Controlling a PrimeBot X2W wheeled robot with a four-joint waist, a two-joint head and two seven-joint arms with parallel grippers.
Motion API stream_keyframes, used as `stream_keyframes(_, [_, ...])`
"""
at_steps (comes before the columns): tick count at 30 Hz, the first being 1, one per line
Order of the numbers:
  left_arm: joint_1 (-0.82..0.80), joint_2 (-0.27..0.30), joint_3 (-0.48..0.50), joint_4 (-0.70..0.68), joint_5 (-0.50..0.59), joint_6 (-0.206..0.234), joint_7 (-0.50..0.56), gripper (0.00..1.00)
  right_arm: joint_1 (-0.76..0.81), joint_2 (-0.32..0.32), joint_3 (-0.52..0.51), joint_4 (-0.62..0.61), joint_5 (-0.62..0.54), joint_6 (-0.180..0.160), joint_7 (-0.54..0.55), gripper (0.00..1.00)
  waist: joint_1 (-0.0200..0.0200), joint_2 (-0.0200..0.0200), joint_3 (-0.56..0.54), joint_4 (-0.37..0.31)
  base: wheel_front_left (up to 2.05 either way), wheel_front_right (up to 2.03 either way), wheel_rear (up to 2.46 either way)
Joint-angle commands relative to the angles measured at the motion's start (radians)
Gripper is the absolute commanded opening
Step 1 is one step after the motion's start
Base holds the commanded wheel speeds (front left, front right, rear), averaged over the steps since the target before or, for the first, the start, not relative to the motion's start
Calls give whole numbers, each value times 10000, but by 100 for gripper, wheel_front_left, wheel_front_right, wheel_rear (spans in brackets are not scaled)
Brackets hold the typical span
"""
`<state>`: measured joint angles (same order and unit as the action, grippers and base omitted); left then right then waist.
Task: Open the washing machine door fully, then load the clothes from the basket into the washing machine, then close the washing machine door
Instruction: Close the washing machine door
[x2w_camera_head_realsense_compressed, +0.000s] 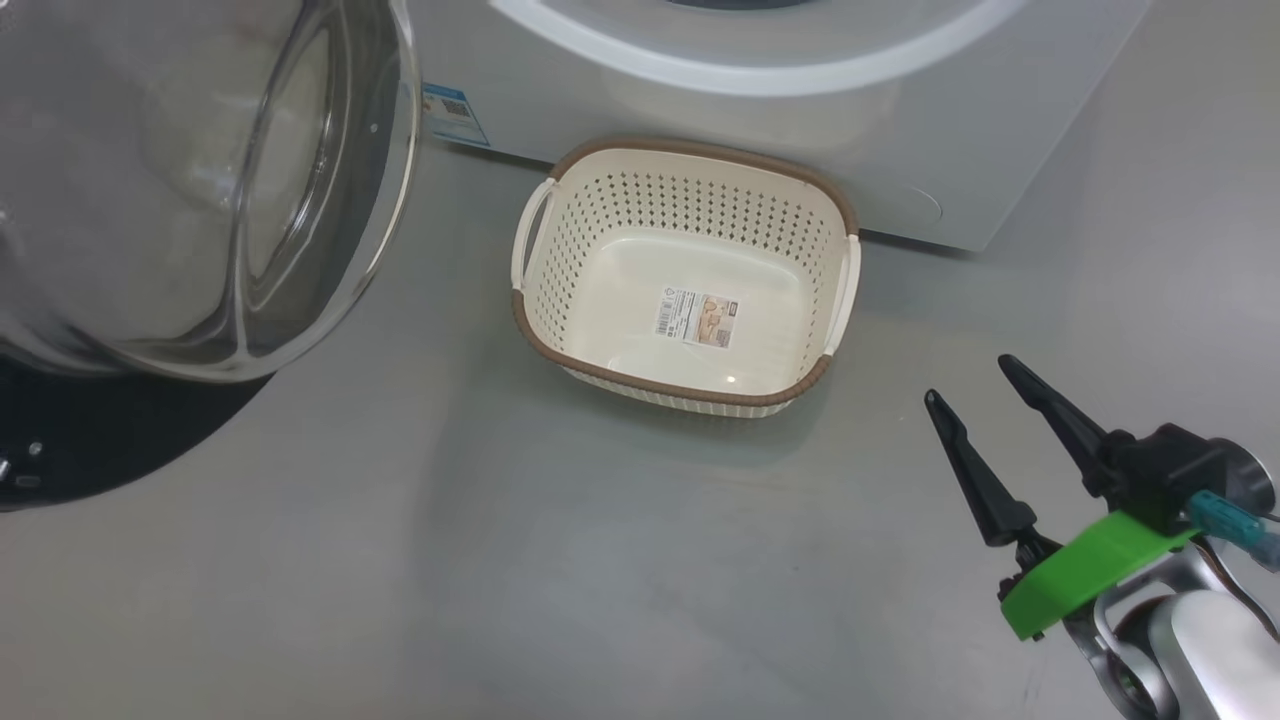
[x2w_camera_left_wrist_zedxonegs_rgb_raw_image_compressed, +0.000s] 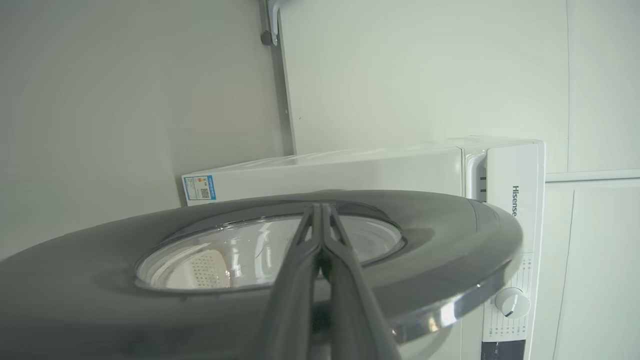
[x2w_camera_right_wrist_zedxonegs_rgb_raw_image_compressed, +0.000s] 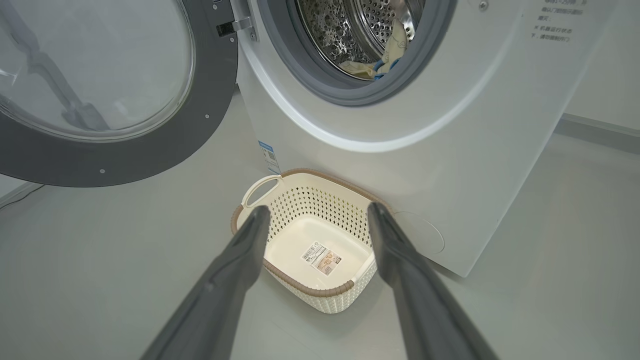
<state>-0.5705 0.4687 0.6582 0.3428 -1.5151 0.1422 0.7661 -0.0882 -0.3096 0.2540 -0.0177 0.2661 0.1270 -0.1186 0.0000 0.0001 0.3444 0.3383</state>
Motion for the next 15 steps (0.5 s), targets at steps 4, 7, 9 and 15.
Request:
stream_keyframes(4, [270,390,68,-818,-270,197,597,0,-216,114,202,-84,124,37,-228,100,0,-1,-225,-137,0,0,0])
stream_keyframes(7, [449,328,137,-1145,-346,373,724,0,-224,245,263,64,159,37,-342,100,0,-1,-390,-267,0,0,0])
stream_keyframes(9, [622,281,145,-1464,-408,508,896,0,-249,365,337,214,187,37,-463,100,0,-1,-535,-430,0,0,0])
stream_keyframes(15, [741,118,119,-1914,-497,611,1028,0,-240,532,392,491,270,37,-644,100,0,-1,-797,-728,0,0,0])
